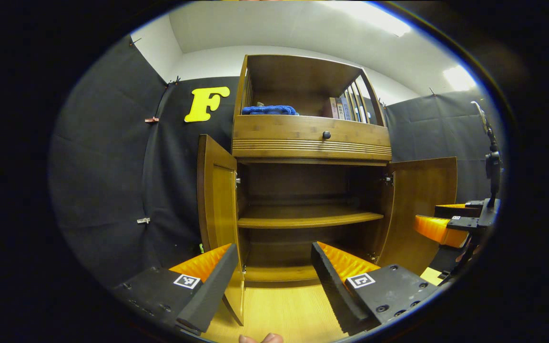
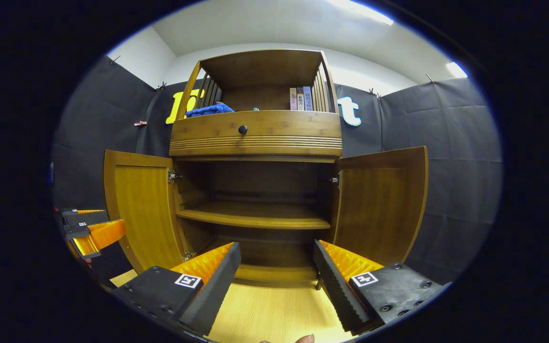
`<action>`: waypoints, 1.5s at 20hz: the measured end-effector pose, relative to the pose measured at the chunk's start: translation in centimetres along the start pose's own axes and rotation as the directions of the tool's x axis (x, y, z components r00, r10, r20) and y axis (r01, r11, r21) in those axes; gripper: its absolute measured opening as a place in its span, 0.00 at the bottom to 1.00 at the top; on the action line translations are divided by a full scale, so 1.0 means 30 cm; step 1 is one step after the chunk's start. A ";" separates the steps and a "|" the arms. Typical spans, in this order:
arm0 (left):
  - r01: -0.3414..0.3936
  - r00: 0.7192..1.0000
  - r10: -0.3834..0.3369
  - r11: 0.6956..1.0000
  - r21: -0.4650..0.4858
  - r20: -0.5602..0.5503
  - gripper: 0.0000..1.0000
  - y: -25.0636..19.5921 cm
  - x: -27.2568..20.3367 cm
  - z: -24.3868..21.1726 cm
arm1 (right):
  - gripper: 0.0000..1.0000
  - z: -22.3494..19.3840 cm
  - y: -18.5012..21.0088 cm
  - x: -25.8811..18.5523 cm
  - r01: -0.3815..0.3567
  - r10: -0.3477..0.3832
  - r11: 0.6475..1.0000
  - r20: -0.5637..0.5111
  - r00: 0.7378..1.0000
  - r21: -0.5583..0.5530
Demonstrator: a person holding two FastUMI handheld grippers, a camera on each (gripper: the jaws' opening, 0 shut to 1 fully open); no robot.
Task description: Open the right door of the double-door shoe cabinet with the right hand, and open the left door with the left hand.
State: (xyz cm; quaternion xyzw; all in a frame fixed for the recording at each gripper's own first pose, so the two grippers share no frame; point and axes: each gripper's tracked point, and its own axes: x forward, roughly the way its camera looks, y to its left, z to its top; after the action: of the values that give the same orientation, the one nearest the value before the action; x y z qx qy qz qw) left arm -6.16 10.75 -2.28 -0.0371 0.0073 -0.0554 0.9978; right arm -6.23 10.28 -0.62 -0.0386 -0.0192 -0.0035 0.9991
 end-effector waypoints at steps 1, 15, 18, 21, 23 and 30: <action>-0.001 1.000 0.001 1.000 -0.002 0.000 0.95 0.001 -0.001 -0.001 | 0.96 0.000 -0.001 -0.002 0.000 0.000 1.000 0.001 1.000 0.000; -0.011 1.000 0.011 1.000 -0.008 0.007 0.96 0.004 -0.016 0.009 | 0.96 0.006 0.002 -0.005 -0.003 0.004 1.000 0.008 1.000 -0.003; -0.012 1.000 0.013 1.000 -0.010 0.008 0.94 0.003 -0.015 0.013 | 0.95 0.007 0.001 -0.005 -0.005 0.005 1.000 0.008 1.000 -0.004; -0.009 1.000 0.009 1.000 -0.010 0.007 0.96 -0.002 -0.014 0.011 | 1.00 0.005 -0.001 -0.005 -0.005 0.005 1.000 0.008 1.000 -0.005; -0.007 1.000 0.007 1.000 -0.009 0.007 0.96 -0.005 -0.014 0.012 | 0.98 0.005 -0.002 -0.006 -0.004 0.004 1.000 0.008 1.000 -0.005; -0.007 1.000 0.007 1.000 -0.009 0.013 0.95 -0.006 -0.016 0.018 | 0.98 0.007 -0.005 -0.004 0.001 -0.001 1.000 0.011 1.000 -0.003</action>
State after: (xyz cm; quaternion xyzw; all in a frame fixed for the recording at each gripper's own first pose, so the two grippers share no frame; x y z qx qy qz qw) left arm -6.64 10.65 -1.72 -0.0417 0.0012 -0.0516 0.9978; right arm -6.35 10.14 -0.39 -0.0401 -0.0246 -0.0036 0.9989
